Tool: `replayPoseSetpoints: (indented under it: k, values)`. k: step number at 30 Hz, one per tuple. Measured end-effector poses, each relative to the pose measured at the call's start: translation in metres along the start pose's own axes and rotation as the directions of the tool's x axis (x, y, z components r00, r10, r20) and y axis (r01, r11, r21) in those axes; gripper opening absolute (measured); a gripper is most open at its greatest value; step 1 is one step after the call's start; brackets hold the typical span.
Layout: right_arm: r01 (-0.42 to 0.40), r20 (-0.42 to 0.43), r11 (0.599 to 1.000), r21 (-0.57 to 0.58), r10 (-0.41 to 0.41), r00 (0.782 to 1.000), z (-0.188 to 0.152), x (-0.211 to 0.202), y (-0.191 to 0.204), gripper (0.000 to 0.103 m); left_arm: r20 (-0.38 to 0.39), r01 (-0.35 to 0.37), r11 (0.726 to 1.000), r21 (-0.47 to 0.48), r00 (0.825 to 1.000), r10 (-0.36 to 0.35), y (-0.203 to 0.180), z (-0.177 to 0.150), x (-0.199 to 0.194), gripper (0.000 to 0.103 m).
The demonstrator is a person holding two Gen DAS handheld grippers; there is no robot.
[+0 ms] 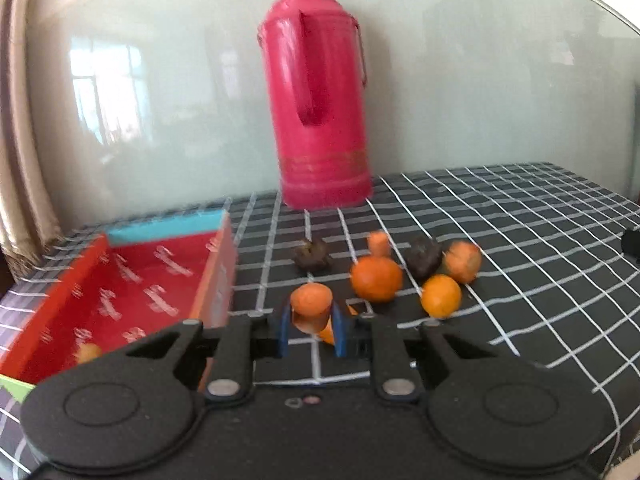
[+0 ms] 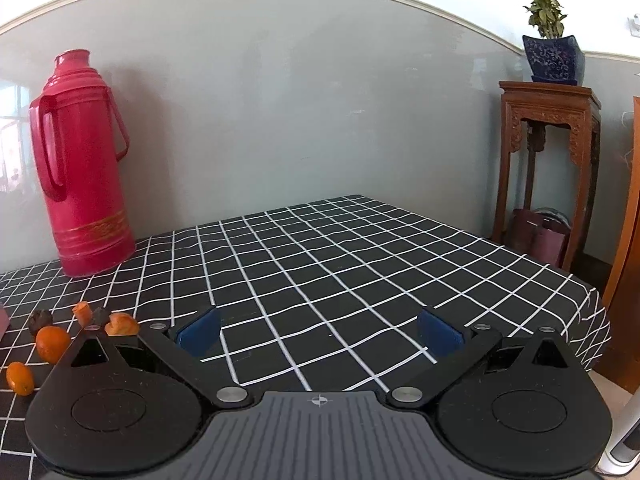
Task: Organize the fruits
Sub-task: 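Carry the carrot piece into the red box and open the left gripper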
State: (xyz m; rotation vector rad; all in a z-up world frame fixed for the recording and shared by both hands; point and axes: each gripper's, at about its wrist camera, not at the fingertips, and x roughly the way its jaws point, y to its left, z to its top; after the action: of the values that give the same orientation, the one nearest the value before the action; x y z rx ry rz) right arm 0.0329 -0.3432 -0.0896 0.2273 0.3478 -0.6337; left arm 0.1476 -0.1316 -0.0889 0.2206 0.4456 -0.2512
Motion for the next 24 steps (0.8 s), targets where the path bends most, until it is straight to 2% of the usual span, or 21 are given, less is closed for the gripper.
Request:
replayPoseSetpoints:
  k: [6, 10, 15, 21, 24]
  values:
    - [-0.033, -0.004, 0.999, -0.025, 0.033, 0.999, -0.003, -0.001, 0.013, 0.103, 0.036, -0.125, 0.991, -0.051, 0.991, 0.127, 0.028, 0.007, -0.008, 0.012]
    - [-0.067, -0.010, 0.997, -0.046, 0.066, 0.998, -0.005, -0.002, 0.024, 0.103, -0.010, -0.196, 0.975, -0.108, 0.980, 0.196, 0.053, 0.009, -0.003, 0.012]
    - [-0.096, -0.016, 0.993, -0.069, 0.095, 0.995, -0.009, -0.002, 0.036, 0.103, -0.128, -0.239, 0.953, -0.187, 0.968, 0.217, 0.083, 0.007, 0.012, 0.012]
    - [-0.122, -0.023, 0.989, -0.079, 0.121, 0.992, -0.010, -0.001, 0.042, 0.103, -0.223, -0.265, 0.935, -0.236, 0.951, 0.213, 0.101, -0.001, 0.021, 0.013]
    - [-0.143, -0.034, 0.987, -0.076, 0.141, 0.989, -0.011, -0.001, 0.042, 0.103, -0.228, -0.281, 0.930, -0.236, 0.946, 0.228, 0.102, -0.003, 0.021, 0.022]
